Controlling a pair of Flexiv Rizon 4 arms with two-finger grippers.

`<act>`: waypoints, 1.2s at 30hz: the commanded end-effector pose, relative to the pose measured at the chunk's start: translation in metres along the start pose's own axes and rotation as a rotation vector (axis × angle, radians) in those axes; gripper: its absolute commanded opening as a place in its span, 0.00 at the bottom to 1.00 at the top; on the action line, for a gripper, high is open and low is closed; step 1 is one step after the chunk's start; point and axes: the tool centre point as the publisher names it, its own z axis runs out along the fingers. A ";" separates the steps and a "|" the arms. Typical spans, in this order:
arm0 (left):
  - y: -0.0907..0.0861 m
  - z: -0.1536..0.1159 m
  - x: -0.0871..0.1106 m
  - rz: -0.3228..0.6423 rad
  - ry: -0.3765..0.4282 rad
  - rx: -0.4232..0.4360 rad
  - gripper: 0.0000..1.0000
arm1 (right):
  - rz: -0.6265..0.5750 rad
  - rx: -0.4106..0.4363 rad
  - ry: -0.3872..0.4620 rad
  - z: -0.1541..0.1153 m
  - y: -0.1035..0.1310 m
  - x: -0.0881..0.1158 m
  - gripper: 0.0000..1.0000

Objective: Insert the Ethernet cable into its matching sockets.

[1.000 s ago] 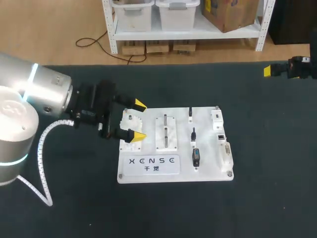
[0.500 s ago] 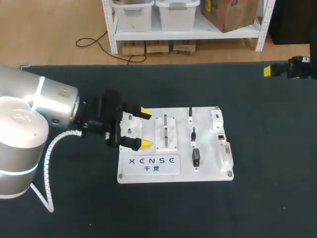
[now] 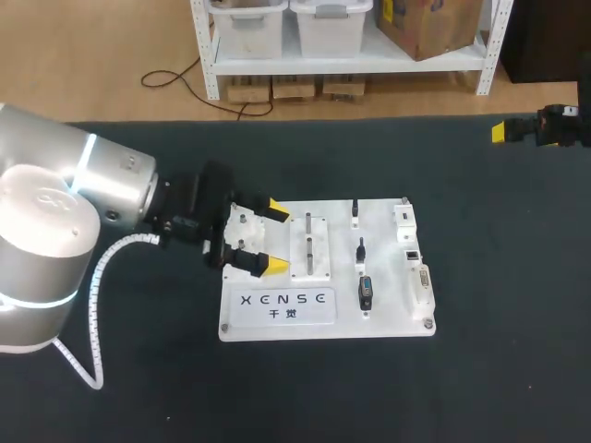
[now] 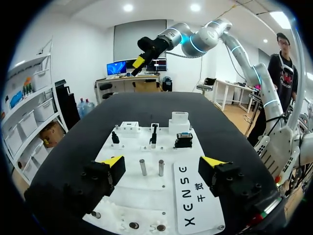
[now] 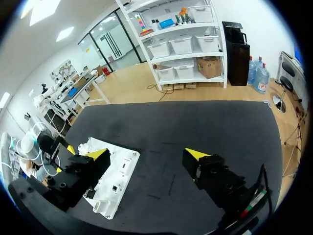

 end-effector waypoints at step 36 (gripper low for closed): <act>0.001 0.001 0.002 0.002 -0.004 0.000 1.00 | 0.050 0.456 0.467 0.117 0.169 0.108 1.00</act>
